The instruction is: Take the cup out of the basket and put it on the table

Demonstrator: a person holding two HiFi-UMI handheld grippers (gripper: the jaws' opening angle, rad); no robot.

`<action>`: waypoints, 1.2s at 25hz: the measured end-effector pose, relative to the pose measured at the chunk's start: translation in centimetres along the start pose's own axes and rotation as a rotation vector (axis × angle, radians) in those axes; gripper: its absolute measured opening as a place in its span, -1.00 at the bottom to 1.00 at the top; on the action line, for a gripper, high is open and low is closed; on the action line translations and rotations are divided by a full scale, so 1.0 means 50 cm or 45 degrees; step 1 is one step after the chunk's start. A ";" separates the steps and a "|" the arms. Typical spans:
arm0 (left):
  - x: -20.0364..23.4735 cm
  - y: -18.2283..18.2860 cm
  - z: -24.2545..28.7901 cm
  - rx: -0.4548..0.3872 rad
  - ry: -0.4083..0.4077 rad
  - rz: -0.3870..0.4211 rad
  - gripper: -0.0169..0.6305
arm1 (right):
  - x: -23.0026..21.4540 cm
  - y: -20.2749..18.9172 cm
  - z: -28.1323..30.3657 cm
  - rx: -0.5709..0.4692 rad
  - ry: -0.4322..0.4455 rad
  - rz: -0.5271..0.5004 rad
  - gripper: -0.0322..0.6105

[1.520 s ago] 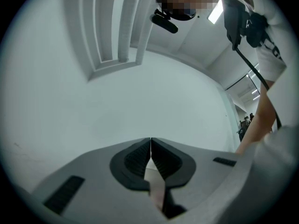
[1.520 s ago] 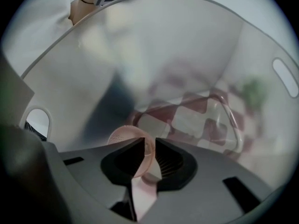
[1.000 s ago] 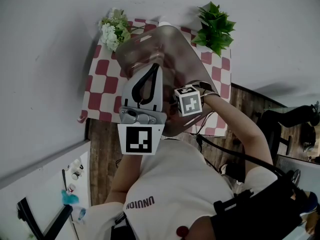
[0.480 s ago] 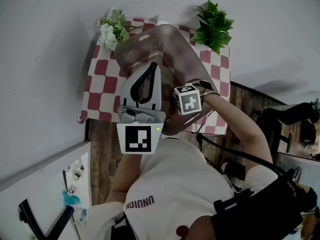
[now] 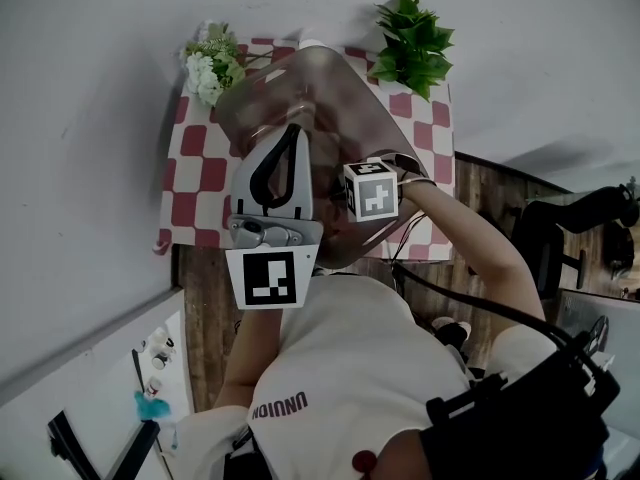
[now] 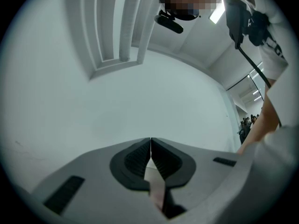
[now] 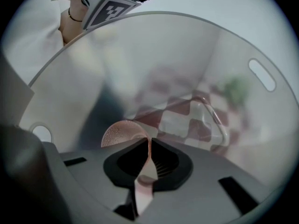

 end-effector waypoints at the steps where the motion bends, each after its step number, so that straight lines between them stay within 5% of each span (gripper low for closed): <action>1: 0.000 0.000 0.001 0.001 -0.001 0.001 -0.90 | -0.004 0.000 -0.003 -0.006 -0.014 0.018 -0.79; 30: 0.001 0.000 -0.003 -0.010 0.027 -0.004 -0.90 | -0.070 -0.010 -0.091 -0.173 -0.358 0.347 -0.79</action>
Point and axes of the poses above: the fingertips, and each gripper's own axes: z forward along the fingers, x to its left, y out of its top, the point moved 7 cm from there along -z, backward along the fingers, and after that the axes turned 10 degrees about x, right-handed, at the moved point
